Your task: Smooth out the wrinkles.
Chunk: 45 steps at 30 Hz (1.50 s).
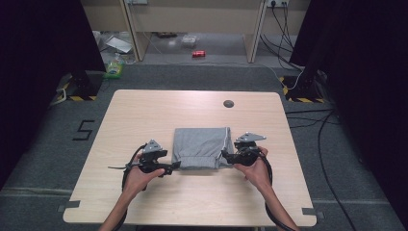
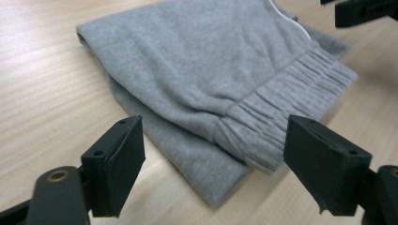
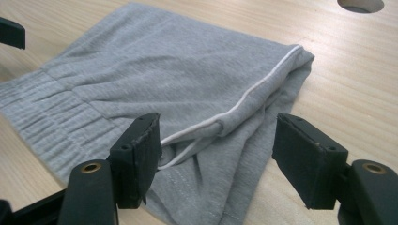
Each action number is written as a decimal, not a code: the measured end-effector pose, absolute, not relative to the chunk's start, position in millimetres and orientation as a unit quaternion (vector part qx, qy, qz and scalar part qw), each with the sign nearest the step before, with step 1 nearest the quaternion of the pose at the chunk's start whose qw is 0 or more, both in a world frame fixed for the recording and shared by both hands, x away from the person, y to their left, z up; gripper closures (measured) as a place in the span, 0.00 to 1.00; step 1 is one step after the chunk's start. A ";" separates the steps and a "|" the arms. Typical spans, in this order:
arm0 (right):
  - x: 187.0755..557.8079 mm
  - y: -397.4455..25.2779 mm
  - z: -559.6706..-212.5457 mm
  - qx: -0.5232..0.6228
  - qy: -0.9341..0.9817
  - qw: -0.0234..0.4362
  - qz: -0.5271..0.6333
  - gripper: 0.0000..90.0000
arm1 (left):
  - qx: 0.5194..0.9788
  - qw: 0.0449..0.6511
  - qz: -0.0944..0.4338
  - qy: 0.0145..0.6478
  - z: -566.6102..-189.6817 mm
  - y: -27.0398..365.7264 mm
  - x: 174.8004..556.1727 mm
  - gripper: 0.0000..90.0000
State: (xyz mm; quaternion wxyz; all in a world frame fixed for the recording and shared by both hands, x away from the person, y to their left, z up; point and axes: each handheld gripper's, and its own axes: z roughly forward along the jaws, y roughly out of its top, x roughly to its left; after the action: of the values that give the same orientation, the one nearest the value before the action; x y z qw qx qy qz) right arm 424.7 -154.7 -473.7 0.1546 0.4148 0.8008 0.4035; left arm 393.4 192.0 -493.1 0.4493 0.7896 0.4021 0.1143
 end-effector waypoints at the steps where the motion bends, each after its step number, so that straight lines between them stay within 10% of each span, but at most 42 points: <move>1: 423.7 -154.1 -473.0 0.414 0.800 0.154 0.406 0.36 | 0.790 0.448 0.118 0.401 -492.6 192.2 392.2 0.21; 45: 346.9 -192.2 -490.2 0.416 0.817 0.153 0.369 0.23 | 0.821 0.415 0.133 0.368 -517.8 214.9 313.3 0.17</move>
State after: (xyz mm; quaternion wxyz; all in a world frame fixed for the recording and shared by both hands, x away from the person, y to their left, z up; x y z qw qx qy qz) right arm 346.9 -192.2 -490.2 0.1534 0.4157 0.8168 0.3695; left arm 313.3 214.9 -517.8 0.4148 0.8213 0.3682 0.1333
